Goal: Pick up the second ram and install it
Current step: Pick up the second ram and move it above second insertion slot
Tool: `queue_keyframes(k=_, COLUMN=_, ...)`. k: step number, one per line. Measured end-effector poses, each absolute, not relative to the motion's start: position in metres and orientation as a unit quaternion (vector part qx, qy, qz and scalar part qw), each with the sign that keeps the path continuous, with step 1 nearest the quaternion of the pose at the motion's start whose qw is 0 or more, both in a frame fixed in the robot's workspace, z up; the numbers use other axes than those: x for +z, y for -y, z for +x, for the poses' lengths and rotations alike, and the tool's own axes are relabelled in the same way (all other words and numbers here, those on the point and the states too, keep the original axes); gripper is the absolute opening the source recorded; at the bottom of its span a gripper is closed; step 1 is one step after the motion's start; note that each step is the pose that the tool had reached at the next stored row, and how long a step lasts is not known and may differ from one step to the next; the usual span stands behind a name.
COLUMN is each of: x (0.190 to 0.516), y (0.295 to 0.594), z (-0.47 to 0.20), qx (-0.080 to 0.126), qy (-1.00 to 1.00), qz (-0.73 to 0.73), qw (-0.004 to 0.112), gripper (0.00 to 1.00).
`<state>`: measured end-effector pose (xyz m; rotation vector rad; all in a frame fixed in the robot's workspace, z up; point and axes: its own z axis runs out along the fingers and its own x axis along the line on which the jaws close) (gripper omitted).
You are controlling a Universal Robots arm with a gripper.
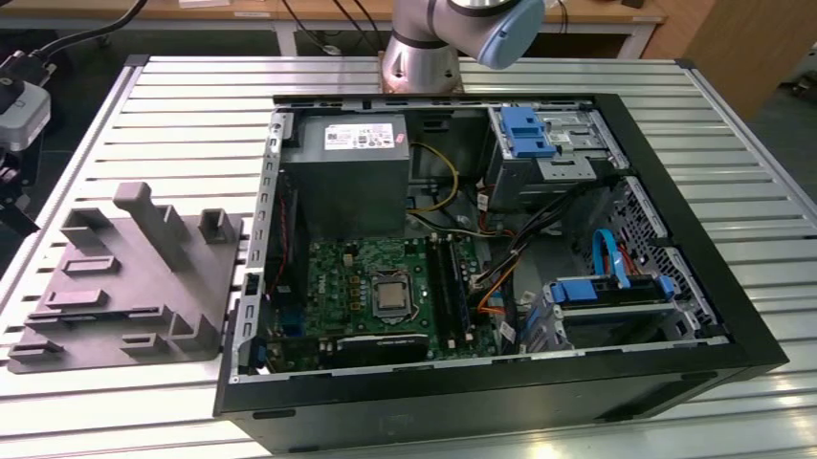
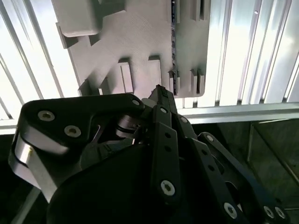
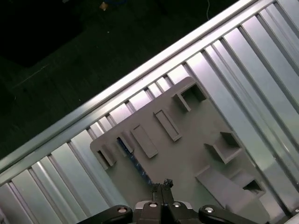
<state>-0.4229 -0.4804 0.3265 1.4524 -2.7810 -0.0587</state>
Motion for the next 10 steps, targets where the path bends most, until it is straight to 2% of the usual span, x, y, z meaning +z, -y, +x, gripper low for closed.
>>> queue_keyframes(k=10, x=0.3258, y=0.4804, z=-0.4230, qx=-0.019, qy=0.852, qz=0.524, qw=0.003, gripper=0.10)
